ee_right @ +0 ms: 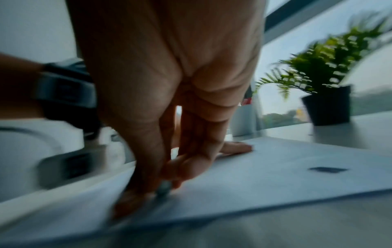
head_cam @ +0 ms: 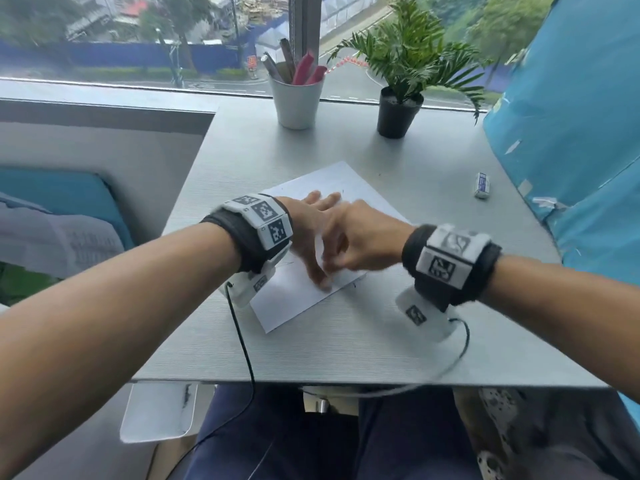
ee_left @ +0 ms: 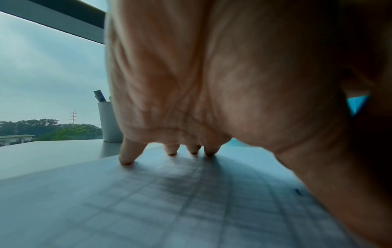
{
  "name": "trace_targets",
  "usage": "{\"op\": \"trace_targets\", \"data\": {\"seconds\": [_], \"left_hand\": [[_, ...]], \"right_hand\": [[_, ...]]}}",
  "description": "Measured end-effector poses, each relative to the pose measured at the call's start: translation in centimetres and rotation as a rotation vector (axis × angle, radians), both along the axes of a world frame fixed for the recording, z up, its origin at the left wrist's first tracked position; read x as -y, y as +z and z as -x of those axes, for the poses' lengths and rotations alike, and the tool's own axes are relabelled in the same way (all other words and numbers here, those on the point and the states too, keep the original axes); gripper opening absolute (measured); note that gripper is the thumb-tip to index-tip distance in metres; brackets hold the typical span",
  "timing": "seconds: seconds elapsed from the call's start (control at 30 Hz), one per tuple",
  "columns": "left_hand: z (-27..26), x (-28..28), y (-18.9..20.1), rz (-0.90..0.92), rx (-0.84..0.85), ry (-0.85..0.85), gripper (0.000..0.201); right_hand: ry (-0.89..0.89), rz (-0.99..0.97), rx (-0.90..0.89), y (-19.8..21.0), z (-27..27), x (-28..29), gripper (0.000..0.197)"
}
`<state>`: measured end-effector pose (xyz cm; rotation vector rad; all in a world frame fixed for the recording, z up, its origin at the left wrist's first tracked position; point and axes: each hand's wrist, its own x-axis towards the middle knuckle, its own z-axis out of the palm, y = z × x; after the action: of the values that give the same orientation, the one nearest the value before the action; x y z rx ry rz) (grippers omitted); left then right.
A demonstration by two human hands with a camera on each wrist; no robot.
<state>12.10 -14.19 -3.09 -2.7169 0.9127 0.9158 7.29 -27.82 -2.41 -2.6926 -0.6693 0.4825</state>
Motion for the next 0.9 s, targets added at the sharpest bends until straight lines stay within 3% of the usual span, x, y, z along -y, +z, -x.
{"op": "trace_targets", "data": {"seconds": [0.07,0.17,0.27,0.37,0.47,0.57,0.67,0.73,0.83,0.9], "left_hand": [[-0.4,-0.2,-0.5,0.007,0.023,0.022,0.15],[-0.5,-0.5,-0.8,0.008,0.023,0.039,0.155],[-0.1,0.0,-0.2,-0.001,0.021,0.009,0.146],[0.0,0.1,0.0,-0.015,0.001,-0.005,0.127],[-0.4,-0.3,-0.5,0.017,0.008,0.033,0.15],[-0.4,-0.3,-0.6,0.001,0.02,0.041,0.153],[-0.1,-0.1,-0.2,-0.01,0.016,0.027,0.137],[0.1,-0.1,0.0,-0.003,0.0,0.026,0.125],[-0.3,-0.3,-0.7,0.022,0.018,0.021,0.149],[-0.4,-0.5,-1.0,0.024,0.024,0.029,0.152]], "right_hand": [[-0.129,0.003,0.086,0.2,-2.9,1.6,0.007],[-0.268,0.018,0.192,0.3,-5.4,2.8,0.006],[-0.163,0.009,0.106,-0.1,-1.9,0.5,0.015],[0.004,0.022,-0.003,-0.1,0.0,-0.2,0.006],[-0.16,0.033,0.11,0.5,-3.9,2.0,0.008],[-0.255,0.049,0.18,0.4,-5.1,2.4,0.008],[-0.081,0.036,0.11,-0.2,-1.3,0.1,0.015],[0.013,0.048,0.04,-0.2,-0.5,-0.1,0.008],[-0.147,0.047,0.095,0.4,-3.9,1.9,0.008],[-0.253,0.025,0.147,0.6,-5.4,2.9,0.012]]}}
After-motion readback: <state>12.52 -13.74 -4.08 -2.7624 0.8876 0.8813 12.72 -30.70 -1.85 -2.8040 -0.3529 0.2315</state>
